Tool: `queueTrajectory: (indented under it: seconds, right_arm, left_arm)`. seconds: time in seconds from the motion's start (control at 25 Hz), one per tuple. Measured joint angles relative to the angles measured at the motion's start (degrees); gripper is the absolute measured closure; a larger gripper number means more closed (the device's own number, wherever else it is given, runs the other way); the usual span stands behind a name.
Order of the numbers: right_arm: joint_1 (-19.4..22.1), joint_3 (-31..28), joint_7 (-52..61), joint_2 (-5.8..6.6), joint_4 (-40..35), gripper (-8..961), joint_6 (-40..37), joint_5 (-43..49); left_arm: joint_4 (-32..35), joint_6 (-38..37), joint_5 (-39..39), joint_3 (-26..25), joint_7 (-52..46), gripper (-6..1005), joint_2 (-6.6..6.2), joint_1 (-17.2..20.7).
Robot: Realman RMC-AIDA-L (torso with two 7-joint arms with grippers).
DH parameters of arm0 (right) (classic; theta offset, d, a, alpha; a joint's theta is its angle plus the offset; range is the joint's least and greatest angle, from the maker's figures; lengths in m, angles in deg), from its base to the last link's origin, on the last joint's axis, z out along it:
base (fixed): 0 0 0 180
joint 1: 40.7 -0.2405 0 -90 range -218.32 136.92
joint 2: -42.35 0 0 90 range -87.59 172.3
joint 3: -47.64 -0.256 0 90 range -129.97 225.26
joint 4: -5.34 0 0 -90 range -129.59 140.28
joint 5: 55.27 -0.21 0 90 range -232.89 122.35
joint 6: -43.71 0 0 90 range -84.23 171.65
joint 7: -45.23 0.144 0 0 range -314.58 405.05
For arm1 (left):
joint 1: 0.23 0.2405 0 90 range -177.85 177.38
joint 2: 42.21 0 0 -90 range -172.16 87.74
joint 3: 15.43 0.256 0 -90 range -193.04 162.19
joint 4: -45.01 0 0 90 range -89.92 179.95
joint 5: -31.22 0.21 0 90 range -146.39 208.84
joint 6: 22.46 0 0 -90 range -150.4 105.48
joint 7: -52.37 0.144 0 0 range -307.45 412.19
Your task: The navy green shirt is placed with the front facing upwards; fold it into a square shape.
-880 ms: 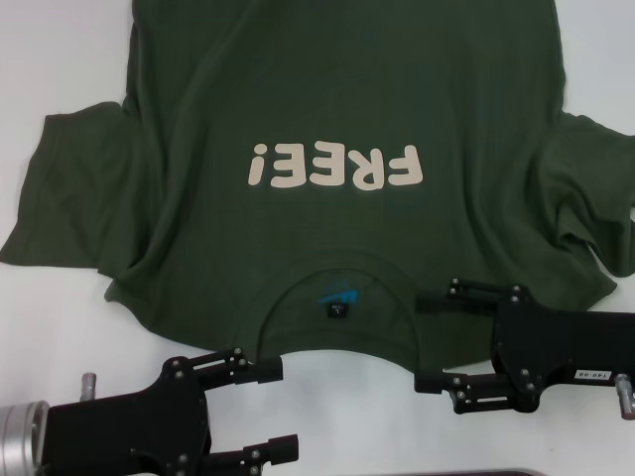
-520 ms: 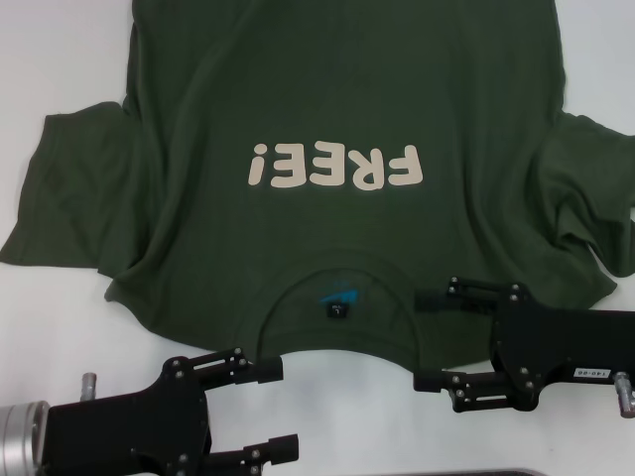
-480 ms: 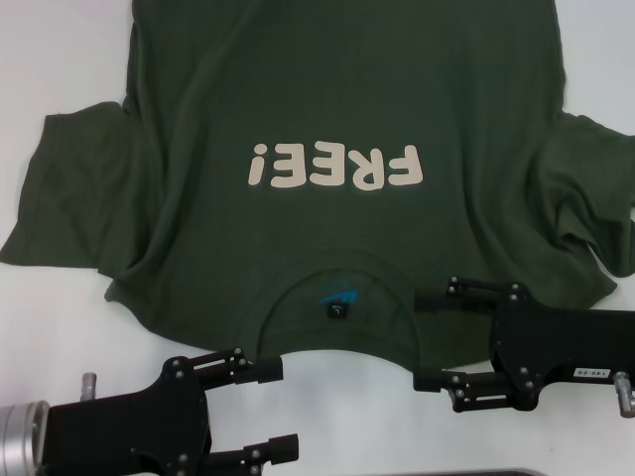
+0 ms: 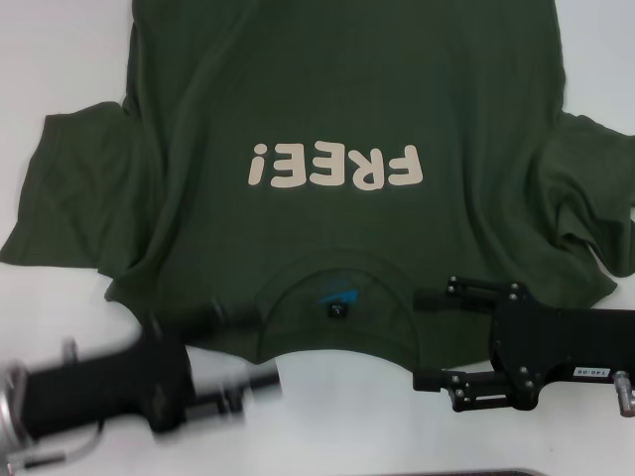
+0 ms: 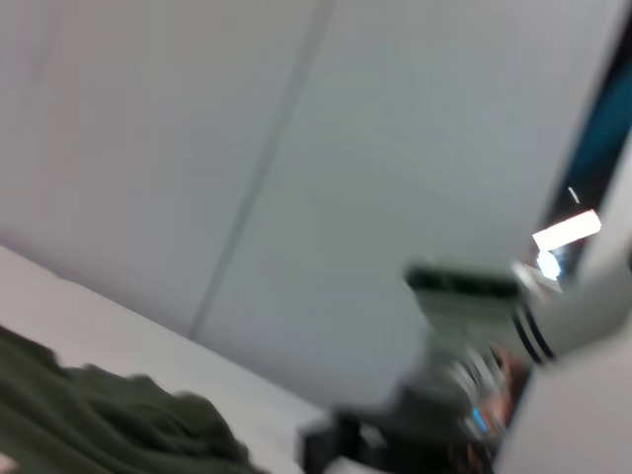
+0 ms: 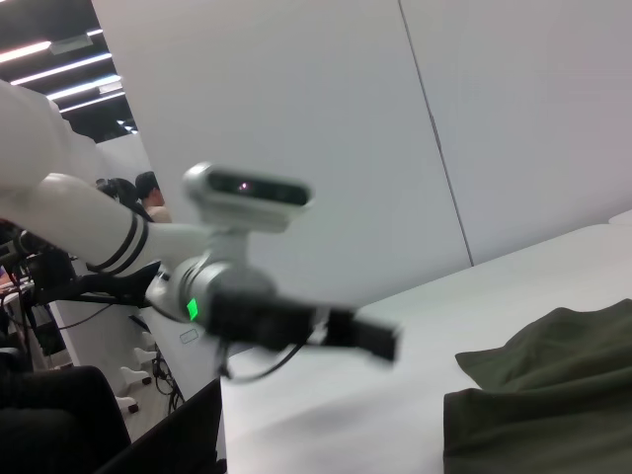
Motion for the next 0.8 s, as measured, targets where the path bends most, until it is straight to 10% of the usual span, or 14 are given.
queueTrajectory:
  seconds: [0.32, 0.8]
  right_arm:
    - [0.1, 0.0, 0.1, 0.0, 0.1, 74, 0.1, 0.0]
    - [-0.5, 0.0, 1.0, 0.02, 0.2, 75, 0.4, 0.2]
  left_arm:
    - [-3.9, 4.3, -0.1, -6.7, -48.9, 263, -4.64, -9.1]
    - [-8.3, 15.9, 4.2, -5.9, -77.9, 268, -12.9, -16.2]
